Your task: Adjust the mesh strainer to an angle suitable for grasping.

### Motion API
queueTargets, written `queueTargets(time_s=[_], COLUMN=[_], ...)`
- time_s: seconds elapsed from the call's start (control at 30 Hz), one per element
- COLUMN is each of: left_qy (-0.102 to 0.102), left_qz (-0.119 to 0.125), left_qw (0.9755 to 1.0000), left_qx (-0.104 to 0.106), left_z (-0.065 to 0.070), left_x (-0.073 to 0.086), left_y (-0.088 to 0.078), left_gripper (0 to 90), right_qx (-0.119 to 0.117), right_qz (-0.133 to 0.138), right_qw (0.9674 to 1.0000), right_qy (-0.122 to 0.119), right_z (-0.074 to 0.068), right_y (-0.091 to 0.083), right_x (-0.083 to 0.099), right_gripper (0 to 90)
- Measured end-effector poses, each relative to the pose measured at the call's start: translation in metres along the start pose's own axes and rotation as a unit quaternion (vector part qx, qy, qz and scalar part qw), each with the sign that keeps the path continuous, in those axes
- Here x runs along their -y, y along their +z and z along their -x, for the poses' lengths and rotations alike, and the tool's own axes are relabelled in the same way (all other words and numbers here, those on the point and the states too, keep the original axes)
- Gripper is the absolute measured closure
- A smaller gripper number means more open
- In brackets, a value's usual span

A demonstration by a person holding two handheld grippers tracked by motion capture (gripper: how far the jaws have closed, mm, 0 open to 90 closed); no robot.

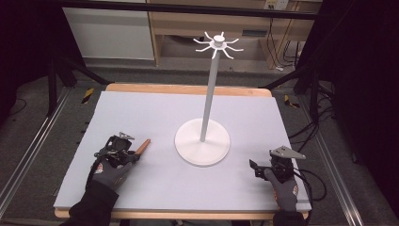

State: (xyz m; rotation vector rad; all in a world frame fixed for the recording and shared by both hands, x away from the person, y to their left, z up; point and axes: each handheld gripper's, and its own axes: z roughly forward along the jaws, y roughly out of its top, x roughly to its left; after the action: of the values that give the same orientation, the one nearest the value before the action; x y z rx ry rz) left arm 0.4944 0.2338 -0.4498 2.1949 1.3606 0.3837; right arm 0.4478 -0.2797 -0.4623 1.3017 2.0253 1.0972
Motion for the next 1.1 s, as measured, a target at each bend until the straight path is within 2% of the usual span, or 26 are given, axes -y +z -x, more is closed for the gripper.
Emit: queueTargets(time_s=[0.1, 0.17, 0.27, 0.37, 0.5, 0.6, 0.8, 0.9, 1.0, 1.1], left_qy=[0.005, 0.01, 0.013, 0.03, 0.035, 0.032, 0.03, 0.03, 0.029, 0.038], left_qz=[0.013, 0.013, 0.01, -0.002, -0.008, -0.011, -0.008, 0.001, 0.008, -0.002], left_qw=[0.9999, 0.9998, 0.9998, 0.9995, 0.9993, 0.9994, 0.9994, 0.9994, 0.9994, 0.9992], left_qx=[0.002, 0.008, 0.01, 0.007, 0.003, 0.011, 0.014, 0.014, 0.017, 0.012], left_z=[-0.004, -0.007, -0.006, -0.001, 0.0, 0.001, 0.003, 0.003, 0.002, 0.001], left_x=[0.0, 0.003, 0.004, 0.004, 0.004, 0.005, 0.002, -0.001, -0.005, -0.01], left_y=[-0.009, -0.013, -0.012, -0.007, -0.003, 0.0, -0.001, -0.003, -0.005, -0.001], left_gripper=[69.8, 69.8, 69.8, 69.7, 69.6, 69.3, 59.1, 49.6, 48.4, 47.8], right_qx=[0.0, 0.001, -0.001, 0.0, 0.0, 0.0, 0.0, -0.001, -0.001, -0.001], right_qz=[0.002, 0.001, 0.002, 0.001, -0.002, -0.001, -0.002, 0.0, 0.003, 0.001], right_qw=[1.0, 1.0, 1.0, 1.0, 1.0, 1.0, 1.0, 1.0, 1.0, 1.0], right_qy=[0.002, 0.003, 0.0, 0.001, 0.002, 0.003, 0.003, 0.003, 0.004, 0.005], right_z=[0.0, 0.0, 0.0, 0.0, 0.0, 0.0, 0.0, 0.001, 0.001, 0.001], right_y=[-0.001, -0.001, 0.0, 0.0, 0.0, 0.0, 0.0, -0.001, -0.001, -0.001], right_x=[0.0, 0.0, 0.0, 0.0, 0.0, 0.0, 0.0, 0.0, 0.0, 0.0], right_gripper=[8.2, 8.1, 8.2, 8.2, 8.1, 8.2, 8.1, 8.1, 8.1, 8.1])
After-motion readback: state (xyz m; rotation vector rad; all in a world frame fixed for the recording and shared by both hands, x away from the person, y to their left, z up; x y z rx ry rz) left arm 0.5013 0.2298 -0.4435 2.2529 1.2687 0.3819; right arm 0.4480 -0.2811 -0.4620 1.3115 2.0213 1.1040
